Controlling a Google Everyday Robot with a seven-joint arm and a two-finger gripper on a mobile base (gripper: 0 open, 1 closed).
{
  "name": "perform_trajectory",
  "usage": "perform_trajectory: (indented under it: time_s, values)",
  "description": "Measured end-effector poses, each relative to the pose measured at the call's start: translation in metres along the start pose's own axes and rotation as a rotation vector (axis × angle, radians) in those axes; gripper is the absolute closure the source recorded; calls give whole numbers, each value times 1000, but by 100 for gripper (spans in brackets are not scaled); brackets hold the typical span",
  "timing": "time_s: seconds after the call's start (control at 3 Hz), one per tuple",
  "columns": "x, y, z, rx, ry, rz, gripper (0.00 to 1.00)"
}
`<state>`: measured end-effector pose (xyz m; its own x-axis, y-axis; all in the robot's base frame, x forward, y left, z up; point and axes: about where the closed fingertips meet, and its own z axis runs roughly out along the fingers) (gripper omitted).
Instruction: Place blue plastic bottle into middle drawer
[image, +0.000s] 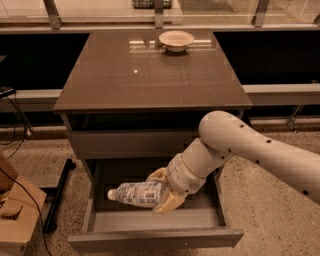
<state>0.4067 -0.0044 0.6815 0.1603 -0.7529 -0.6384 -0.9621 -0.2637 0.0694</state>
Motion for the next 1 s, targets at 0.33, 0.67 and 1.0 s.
perform_trajectory:
  time_s: [0.33, 0.67, 1.0]
  values:
    - [27, 2, 24, -46, 36, 60, 100]
    - [52, 0, 46, -74, 64, 111, 100]
    - [85, -13, 67, -49, 36, 178, 100]
